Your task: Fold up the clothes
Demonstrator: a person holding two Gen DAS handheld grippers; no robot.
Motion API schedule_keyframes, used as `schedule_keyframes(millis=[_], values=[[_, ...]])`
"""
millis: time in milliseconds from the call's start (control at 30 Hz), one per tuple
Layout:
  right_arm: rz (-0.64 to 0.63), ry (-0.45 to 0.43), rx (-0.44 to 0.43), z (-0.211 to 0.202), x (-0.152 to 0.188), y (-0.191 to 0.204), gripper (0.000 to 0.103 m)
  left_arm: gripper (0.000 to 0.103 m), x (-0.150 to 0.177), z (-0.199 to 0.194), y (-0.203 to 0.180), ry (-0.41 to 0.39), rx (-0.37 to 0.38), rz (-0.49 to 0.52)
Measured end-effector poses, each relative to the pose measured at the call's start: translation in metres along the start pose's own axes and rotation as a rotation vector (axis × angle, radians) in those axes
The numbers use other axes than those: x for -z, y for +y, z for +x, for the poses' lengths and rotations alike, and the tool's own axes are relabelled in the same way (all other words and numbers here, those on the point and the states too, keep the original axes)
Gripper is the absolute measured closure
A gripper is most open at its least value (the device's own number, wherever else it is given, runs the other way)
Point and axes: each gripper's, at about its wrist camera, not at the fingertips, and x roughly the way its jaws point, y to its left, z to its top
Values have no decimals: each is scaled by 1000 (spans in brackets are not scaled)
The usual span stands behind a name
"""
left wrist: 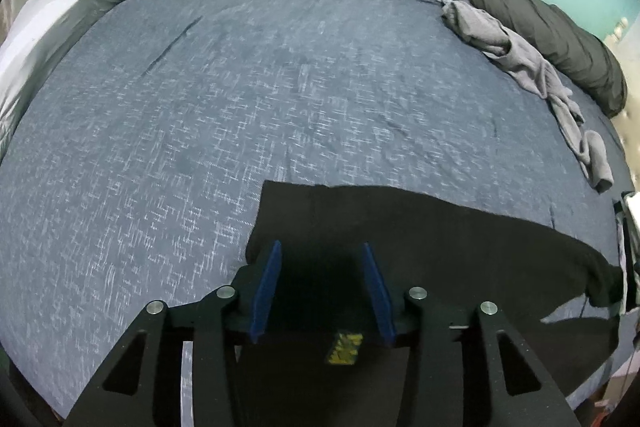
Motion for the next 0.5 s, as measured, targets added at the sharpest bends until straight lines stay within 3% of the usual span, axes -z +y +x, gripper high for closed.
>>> schedule_keyframes(millis=[333, 500], values=[[99, 135, 28, 44, -25, -33, 50, 55, -16, 32, 11, 37, -12, -19], [40, 216, 32, 69, -13, -27, 50, 53, -20, 47, 17, 51, -17, -44]])
